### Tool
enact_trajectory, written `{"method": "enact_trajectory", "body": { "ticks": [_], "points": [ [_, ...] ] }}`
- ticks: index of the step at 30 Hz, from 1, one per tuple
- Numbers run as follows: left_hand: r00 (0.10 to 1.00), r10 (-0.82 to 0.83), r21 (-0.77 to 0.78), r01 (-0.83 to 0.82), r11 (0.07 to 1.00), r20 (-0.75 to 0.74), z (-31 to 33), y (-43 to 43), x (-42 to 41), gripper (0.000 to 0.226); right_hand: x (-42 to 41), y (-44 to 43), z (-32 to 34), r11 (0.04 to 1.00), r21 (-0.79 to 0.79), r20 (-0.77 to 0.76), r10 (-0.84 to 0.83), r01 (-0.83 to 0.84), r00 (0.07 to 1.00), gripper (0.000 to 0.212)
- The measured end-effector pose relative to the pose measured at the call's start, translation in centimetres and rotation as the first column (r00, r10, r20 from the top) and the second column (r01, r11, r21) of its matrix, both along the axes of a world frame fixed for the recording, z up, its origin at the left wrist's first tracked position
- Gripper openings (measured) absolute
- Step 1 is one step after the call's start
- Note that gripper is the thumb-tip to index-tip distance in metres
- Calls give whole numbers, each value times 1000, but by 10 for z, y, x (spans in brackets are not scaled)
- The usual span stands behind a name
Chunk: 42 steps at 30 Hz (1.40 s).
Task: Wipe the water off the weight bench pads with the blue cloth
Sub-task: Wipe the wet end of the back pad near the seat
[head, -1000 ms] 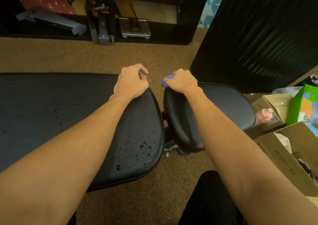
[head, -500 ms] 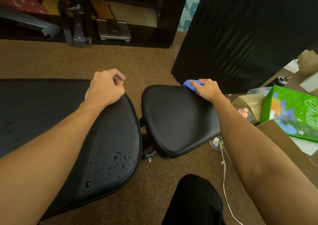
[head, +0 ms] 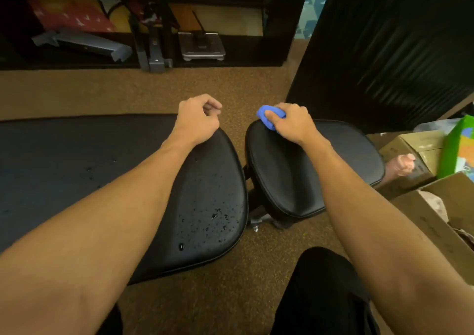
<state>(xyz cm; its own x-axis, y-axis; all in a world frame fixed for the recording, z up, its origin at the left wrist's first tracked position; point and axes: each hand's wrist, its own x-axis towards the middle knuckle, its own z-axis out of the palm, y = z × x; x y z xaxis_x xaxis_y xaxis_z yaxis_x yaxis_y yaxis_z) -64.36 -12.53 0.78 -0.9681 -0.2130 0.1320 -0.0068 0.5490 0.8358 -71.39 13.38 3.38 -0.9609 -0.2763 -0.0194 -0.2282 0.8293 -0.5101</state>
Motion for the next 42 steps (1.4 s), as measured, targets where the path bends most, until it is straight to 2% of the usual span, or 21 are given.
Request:
{"method": "enact_trajectory", "body": {
  "ticks": [3, 5, 9, 11, 14, 18, 20, 23, 25, 28, 29, 34, 39, 42],
  "points": [
    [997, 44, 101, -50, 994, 62, 12, -9, 1, 36, 31, -19, 3, 975, -217, -56, 30, -42, 998, 26],
    [993, 90, 155, -102, 983, 79, 21, -15, 6, 35, 56, -32, 6, 923, -384, -49, 15, -33, 999, 22],
    [992, 119, -15, -118, 993, 37, 30, -34, 37, 29, 95, -66, 7, 849, -522, -23, 85, -84, 996, 30],
    [989, 140, -158, -131, 979, 42, 32, -51, 58, 25, 106, -83, 2, 861, -495, 2, 132, -114, 991, 35],
    [974, 206, -397, -153, 905, 93, 40, -81, 80, 27, 112, -110, -11, 929, -303, 16, 229, -213, 973, 49],
    [943, 257, -561, -100, 822, 209, 42, -112, 94, 42, 107, -138, -14, 977, -142, 37, 167, -160, 985, 62],
    [947, 240, -590, -70, 805, 214, 34, -116, 98, 43, 107, -142, -13, 978, -94, 3, 188, -187, 982, 65],
    [947, 230, -629, -38, 776, 226, 26, -112, 96, 46, 105, -130, -20, 945, -132, -19, 300, -300, 954, 60],
    [943, 235, -662, -21, 749, 236, 23, -112, 93, 49, 97, -122, -24, 951, -172, 1, 262, -258, 965, 55],
    [942, 237, -681, -13, 732, 237, 22, -113, 93, 50, 83, -139, -20, 978, -193, 25, 88, -82, 996, 41],
    [941, 240, -685, -12, 728, 239, 22, -113, 93, 51, 81, -148, -16, 979, -190, 11, 74, -71, 997, 39],
    [935, 265, -707, -22, 706, 236, 19, -112, 90, 52, 94, -144, -18, 939, -164, -43, 298, -301, 954, 51],
    [934, 274, -711, -32, 703, 229, 17, -111, 90, 52, 78, -151, -17, 977, -189, 20, 105, -100, 994, 42],
    [935, 277, -715, -38, 698, 220, 18, -111, 90, 52, 83, -170, -9, 972, -163, -31, 167, -170, 985, 46]
  ]
}}
